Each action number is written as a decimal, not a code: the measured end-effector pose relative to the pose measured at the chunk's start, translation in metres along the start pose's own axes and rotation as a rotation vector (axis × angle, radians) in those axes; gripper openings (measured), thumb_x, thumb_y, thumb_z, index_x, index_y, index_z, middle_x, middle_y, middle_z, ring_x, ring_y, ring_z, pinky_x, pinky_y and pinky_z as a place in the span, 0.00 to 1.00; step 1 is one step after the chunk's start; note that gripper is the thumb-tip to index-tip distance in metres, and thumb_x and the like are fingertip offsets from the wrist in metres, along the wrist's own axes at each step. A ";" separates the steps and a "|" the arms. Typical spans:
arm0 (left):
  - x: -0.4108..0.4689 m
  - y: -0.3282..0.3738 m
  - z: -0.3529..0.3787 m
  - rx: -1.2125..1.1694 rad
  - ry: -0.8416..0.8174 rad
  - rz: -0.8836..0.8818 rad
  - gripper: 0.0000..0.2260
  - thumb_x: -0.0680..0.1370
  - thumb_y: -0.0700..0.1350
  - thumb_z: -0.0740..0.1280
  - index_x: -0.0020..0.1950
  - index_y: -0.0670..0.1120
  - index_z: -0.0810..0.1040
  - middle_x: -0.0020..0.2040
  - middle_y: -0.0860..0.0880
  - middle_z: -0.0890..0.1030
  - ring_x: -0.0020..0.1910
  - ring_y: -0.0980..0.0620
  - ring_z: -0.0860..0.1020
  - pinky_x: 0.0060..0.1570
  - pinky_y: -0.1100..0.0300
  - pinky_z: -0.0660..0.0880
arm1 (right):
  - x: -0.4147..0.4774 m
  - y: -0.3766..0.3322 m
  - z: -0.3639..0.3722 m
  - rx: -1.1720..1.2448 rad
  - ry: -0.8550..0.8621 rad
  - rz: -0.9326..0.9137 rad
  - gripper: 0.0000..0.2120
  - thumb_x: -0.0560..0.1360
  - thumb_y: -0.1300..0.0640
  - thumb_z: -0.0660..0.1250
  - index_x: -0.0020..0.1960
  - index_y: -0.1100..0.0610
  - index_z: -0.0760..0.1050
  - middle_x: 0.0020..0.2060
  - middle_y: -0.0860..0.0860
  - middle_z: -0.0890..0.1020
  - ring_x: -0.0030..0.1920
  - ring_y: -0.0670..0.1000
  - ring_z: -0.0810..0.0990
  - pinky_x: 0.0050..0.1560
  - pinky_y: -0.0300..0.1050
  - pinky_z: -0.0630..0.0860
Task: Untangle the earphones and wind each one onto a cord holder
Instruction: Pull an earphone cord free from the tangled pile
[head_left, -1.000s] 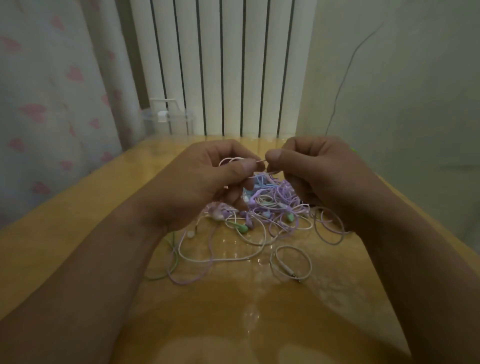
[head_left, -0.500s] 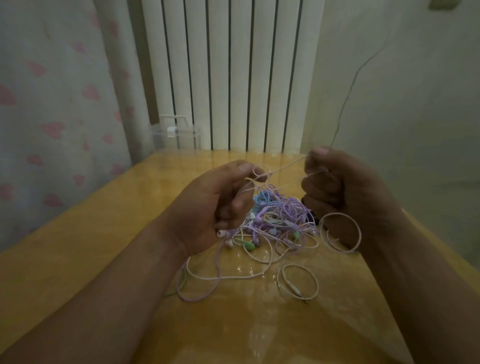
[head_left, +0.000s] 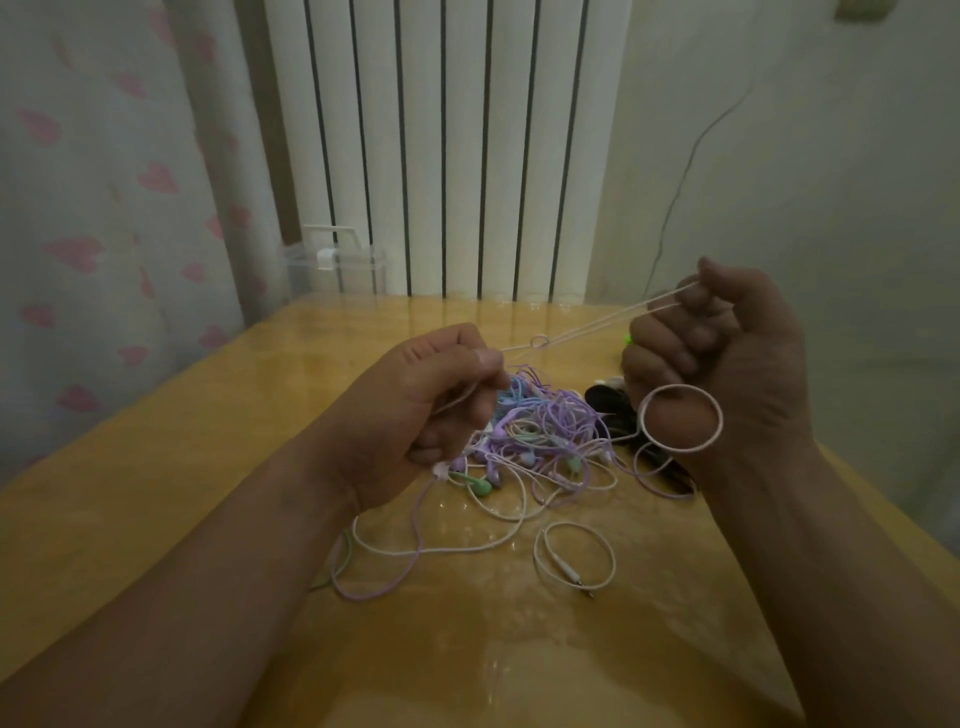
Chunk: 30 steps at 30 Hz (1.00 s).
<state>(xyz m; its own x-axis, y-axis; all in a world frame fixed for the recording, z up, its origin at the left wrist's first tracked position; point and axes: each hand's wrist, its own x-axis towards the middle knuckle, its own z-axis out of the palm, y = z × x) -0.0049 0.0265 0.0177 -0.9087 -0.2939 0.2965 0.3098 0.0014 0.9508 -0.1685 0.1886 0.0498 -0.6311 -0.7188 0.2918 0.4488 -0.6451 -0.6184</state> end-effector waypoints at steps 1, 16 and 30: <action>0.001 0.000 -0.001 -0.005 0.011 0.003 0.07 0.78 0.44 0.66 0.43 0.43 0.76 0.29 0.47 0.70 0.22 0.55 0.56 0.22 0.63 0.50 | 0.000 -0.001 0.000 0.004 0.008 -0.007 0.15 0.78 0.53 0.64 0.34 0.53 0.68 0.24 0.45 0.60 0.24 0.44 0.55 0.26 0.37 0.51; 0.001 0.002 0.000 -0.065 0.092 0.155 0.08 0.77 0.42 0.61 0.39 0.41 0.74 0.24 0.49 0.63 0.22 0.52 0.56 0.23 0.60 0.54 | -0.001 0.002 0.001 -0.178 -0.028 0.008 0.12 0.76 0.54 0.65 0.36 0.53 0.66 0.23 0.46 0.60 0.23 0.45 0.55 0.21 0.38 0.54; -0.001 0.006 0.007 -0.030 0.118 0.184 0.11 0.80 0.50 0.63 0.52 0.47 0.84 0.35 0.46 0.81 0.20 0.57 0.59 0.20 0.64 0.56 | -0.005 0.022 0.010 -0.769 -0.159 0.208 0.10 0.79 0.56 0.65 0.57 0.59 0.79 0.44 0.56 0.85 0.30 0.52 0.77 0.25 0.41 0.69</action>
<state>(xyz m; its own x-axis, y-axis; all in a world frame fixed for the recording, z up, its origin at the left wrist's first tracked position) -0.0041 0.0333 0.0238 -0.7977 -0.4013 0.4502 0.4768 0.0373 0.8782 -0.1493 0.1754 0.0415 -0.4590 -0.8699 0.1805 -0.0500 -0.1776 -0.9828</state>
